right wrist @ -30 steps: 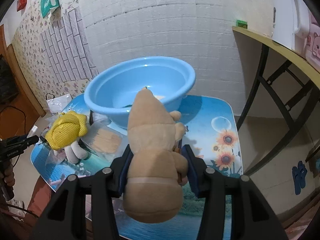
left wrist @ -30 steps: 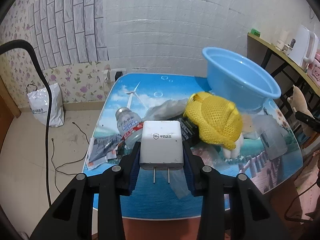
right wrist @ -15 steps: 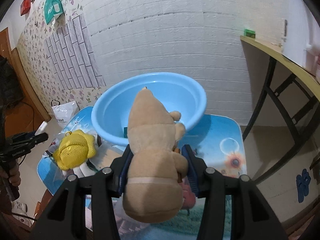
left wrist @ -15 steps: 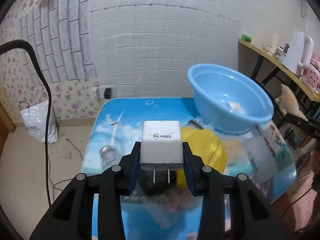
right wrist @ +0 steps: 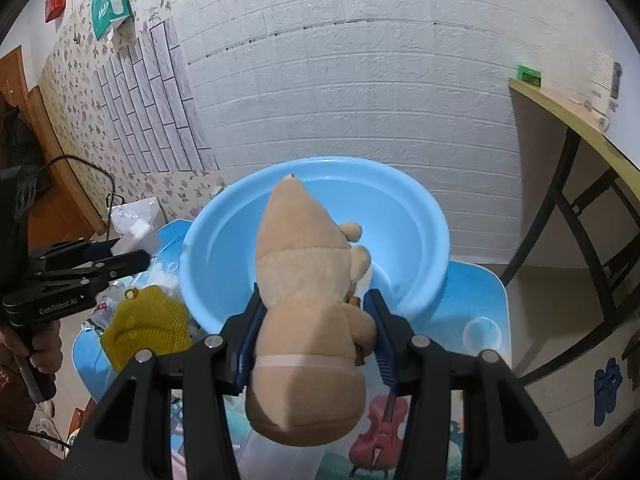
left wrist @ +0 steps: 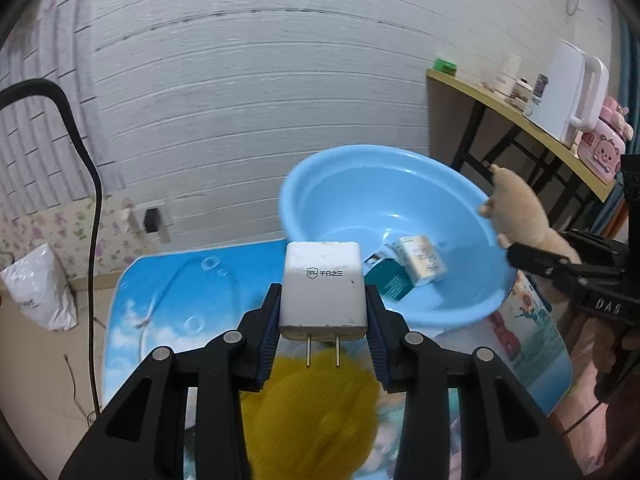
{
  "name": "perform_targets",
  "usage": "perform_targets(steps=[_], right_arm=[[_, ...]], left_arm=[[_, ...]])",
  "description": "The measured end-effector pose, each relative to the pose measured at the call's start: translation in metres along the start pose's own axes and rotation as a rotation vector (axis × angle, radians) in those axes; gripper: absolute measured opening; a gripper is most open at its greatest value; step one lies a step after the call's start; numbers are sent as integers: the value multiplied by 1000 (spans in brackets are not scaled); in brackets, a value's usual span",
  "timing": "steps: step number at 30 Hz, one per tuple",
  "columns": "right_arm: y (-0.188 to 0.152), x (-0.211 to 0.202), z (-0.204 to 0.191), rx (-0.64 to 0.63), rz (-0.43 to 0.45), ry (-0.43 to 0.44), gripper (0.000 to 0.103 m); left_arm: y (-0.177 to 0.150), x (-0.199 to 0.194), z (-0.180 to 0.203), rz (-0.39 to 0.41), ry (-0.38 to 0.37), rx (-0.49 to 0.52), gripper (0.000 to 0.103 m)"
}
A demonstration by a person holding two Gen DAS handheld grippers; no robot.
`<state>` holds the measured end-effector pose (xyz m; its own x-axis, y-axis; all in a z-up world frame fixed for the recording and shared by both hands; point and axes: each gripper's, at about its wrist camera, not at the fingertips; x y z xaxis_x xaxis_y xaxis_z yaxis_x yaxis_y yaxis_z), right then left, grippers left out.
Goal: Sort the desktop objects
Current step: 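Carry the charger and plush toy into the blue basin and release them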
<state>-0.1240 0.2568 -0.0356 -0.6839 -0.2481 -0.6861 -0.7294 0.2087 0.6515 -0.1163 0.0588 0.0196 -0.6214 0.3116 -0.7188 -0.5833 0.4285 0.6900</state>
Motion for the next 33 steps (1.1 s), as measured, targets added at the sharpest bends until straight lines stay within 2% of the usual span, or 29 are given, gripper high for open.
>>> perform_targets(steps=[10,16,21,24,26,33], right_arm=[[4,28,1,17,-48,-7,48],[5,32,12,84,-52,50,49],[4,31,7,66,-40,35,50],[3,33,3,57,-45,18,50],[2,36,2,57,-65,15,52],[-6,36,-12,4,-84,-3,56]], left_arm=[[20,30,25,-43,-61,56,38],[24,33,32,-36,-61,68,39],[21,33,38,-44,-65,81,40],[21,29,38,-34,-67,75,46],[21,24,37,-20,-65,75,56],[18,19,33,-17,-56,54,64]])
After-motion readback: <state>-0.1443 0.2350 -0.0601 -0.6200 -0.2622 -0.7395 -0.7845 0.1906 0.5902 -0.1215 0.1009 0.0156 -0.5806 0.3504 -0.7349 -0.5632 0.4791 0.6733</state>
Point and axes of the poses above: each gripper's, at about its wrist camera, not at the fingertips, and x roughly the way its jaws point, z to its right, y to its top, and after that the axes turned 15 degrees about x, right-handed
